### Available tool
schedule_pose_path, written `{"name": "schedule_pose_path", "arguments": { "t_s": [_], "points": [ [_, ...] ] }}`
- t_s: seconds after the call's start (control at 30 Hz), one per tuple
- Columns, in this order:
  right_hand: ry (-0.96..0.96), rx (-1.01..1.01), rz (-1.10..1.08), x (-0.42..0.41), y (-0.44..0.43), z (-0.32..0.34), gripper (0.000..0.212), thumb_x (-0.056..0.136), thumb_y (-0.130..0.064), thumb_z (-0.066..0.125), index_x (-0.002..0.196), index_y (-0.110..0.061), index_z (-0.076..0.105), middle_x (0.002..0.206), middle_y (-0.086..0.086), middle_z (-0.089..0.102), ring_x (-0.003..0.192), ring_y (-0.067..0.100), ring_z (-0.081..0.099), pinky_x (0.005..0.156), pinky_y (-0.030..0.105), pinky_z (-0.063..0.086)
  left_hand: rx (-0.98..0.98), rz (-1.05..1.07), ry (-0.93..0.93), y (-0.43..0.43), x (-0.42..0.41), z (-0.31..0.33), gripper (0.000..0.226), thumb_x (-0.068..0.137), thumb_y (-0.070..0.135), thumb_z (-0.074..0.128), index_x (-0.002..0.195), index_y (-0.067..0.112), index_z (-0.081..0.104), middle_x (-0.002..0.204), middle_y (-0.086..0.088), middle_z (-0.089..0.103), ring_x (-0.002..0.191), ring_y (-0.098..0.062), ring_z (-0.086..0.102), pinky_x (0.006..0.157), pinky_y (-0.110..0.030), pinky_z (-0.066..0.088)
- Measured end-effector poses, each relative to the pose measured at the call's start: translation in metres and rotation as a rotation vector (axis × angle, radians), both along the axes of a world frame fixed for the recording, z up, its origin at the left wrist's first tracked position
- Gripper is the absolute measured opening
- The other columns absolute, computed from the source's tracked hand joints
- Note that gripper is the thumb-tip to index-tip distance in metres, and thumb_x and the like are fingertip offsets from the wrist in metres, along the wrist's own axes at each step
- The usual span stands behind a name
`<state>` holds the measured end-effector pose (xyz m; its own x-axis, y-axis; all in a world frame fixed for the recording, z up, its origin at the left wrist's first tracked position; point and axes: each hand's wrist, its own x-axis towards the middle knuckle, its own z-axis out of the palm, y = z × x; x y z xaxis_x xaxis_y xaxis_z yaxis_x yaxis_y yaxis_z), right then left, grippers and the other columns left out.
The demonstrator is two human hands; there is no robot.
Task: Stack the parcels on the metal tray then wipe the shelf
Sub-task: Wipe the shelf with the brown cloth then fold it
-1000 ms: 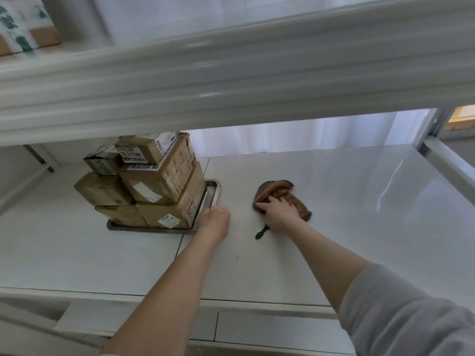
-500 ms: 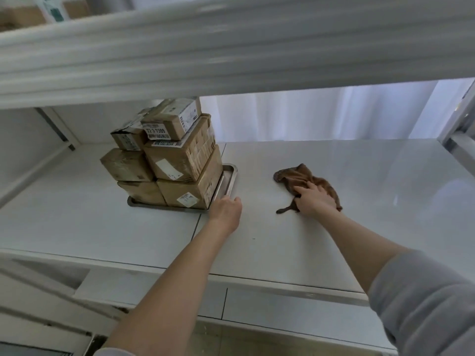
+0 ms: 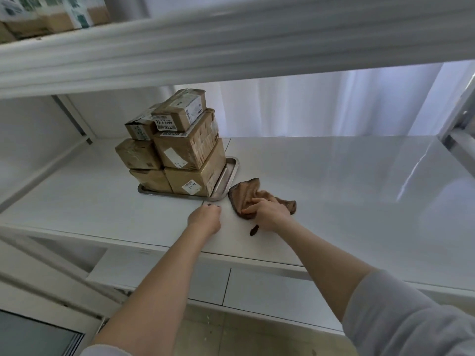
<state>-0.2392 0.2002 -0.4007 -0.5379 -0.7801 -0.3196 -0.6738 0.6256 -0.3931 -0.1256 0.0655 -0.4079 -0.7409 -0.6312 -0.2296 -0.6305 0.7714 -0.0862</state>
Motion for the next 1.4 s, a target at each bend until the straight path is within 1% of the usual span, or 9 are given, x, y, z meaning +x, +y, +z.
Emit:
{"name": "schedule_pose_path", "arguments": {
  "t_s": [0.13, 0.3, 0.4, 0.57, 0.77, 0.97, 1.07, 1.13, 1.4],
  "points": [
    [0.018, -0.068, -0.199, -0.029, 0.041, -0.009, 0.038, 0.099, -0.029, 0.041, 0.128, -0.049, 0.055, 0.155, -0.015, 0.029, 0.145, 0.021, 0.015, 0.114, 0.042, 0.022, 0.03, 0.003, -0.014, -0.002, 0.005, -0.002, 0.042, 0.095, 0.008, 0.034, 0.134, 0.018, 0.047, 0.142, -0.013, 0.044, 0.124, -0.032, 0.048, 0.097, -0.037, 0.042],
    [0.043, -0.016, -0.48, -0.054, 0.076, -0.024, 0.046, 0.093, -0.042, 0.031, 0.138, -0.043, 0.045, 0.154, -0.002, 0.029, 0.141, 0.027, 0.021, 0.11, 0.04, 0.021, 0.099, 0.02, 0.008, -0.004, 0.007, -0.005, 0.052, 0.097, 0.009, 0.032, 0.147, 0.024, 0.033, 0.158, -0.01, 0.02, 0.137, -0.032, 0.037, 0.108, -0.037, 0.035],
    [0.052, 0.023, -0.44, -0.035, 0.067, -0.014, 0.046, 0.097, -0.028, 0.038, 0.139, -0.046, 0.042, 0.156, -0.003, 0.023, 0.142, 0.031, 0.012, 0.112, 0.046, 0.021, 0.132, 0.013, 0.034, -0.005, 0.011, -0.006, 0.053, 0.099, 0.013, 0.034, 0.15, 0.023, 0.027, 0.159, -0.009, 0.015, 0.14, -0.03, 0.032, 0.111, -0.037, 0.031],
    [0.034, 0.028, -0.238, 0.031, 0.021, -0.008, 0.045, 0.096, -0.033, 0.047, 0.137, -0.048, 0.044, 0.155, -0.002, 0.024, 0.143, 0.033, 0.01, 0.11, 0.048, 0.03, 0.226, -0.022, 0.105, -0.011, 0.024, -0.006, 0.052, 0.099, 0.013, 0.04, 0.149, 0.02, 0.03, 0.16, -0.004, 0.015, 0.143, -0.026, 0.027, 0.116, -0.035, 0.026],
    [0.056, -0.045, 0.021, 0.096, -0.017, -0.013, 0.043, 0.094, -0.027, 0.051, 0.128, -0.053, 0.052, 0.149, -0.009, 0.035, 0.14, 0.026, 0.021, 0.107, 0.04, 0.036, 0.217, -0.079, 0.14, -0.012, 0.043, 0.0, 0.039, 0.097, 0.013, 0.039, 0.135, 0.015, 0.052, 0.139, -0.011, 0.051, 0.125, -0.029, 0.049, 0.101, -0.035, 0.04],
    [0.045, -0.028, -0.234, 0.059, 0.022, -0.006, 0.039, 0.095, -0.03, 0.05, 0.13, -0.047, 0.053, 0.153, -0.004, 0.028, 0.142, 0.026, 0.017, 0.111, 0.041, 0.032, 0.243, -0.039, 0.25, -0.02, 0.067, 0.003, 0.049, 0.093, 0.007, 0.038, 0.141, 0.014, 0.044, 0.141, -0.012, 0.049, 0.128, -0.028, 0.046, 0.105, -0.035, 0.038],
    [0.068, 0.06, -0.352, 0.056, 0.018, -0.007, 0.046, 0.096, -0.024, 0.043, 0.136, -0.046, 0.046, 0.155, -0.001, 0.022, 0.144, 0.032, 0.008, 0.112, 0.047, 0.031, 0.19, -0.03, 0.309, -0.026, 0.078, 0.003, 0.037, 0.091, 0.003, 0.039, 0.122, -0.001, 0.058, 0.134, -0.013, 0.051, 0.122, -0.028, 0.049, 0.097, -0.034, 0.041],
    [0.085, 0.097, -0.309, 0.067, 0.001, -0.007, 0.047, 0.096, -0.024, 0.041, 0.137, -0.047, 0.044, 0.154, -0.001, 0.023, 0.143, 0.036, 0.009, 0.113, 0.049, 0.028, 0.183, -0.015, 0.321, -0.03, 0.086, 0.003, 0.033, 0.092, 0.005, 0.041, 0.115, -0.005, 0.061, 0.146, -0.009, 0.042, 0.128, -0.025, 0.046, 0.1, -0.032, 0.04],
    [0.095, 0.068, 0.043, 0.135, -0.076, -0.013, 0.046, 0.094, -0.037, 0.053, 0.139, -0.044, 0.044, 0.152, -0.005, 0.03, 0.14, 0.034, 0.018, 0.11, 0.047, 0.032, 0.297, -0.066, 0.407, -0.027, 0.096, 0.01, 0.046, 0.095, 0.008, 0.036, 0.139, 0.011, 0.047, 0.149, -0.005, 0.041, 0.136, -0.023, 0.039, 0.112, -0.035, 0.034]
  ]
}}
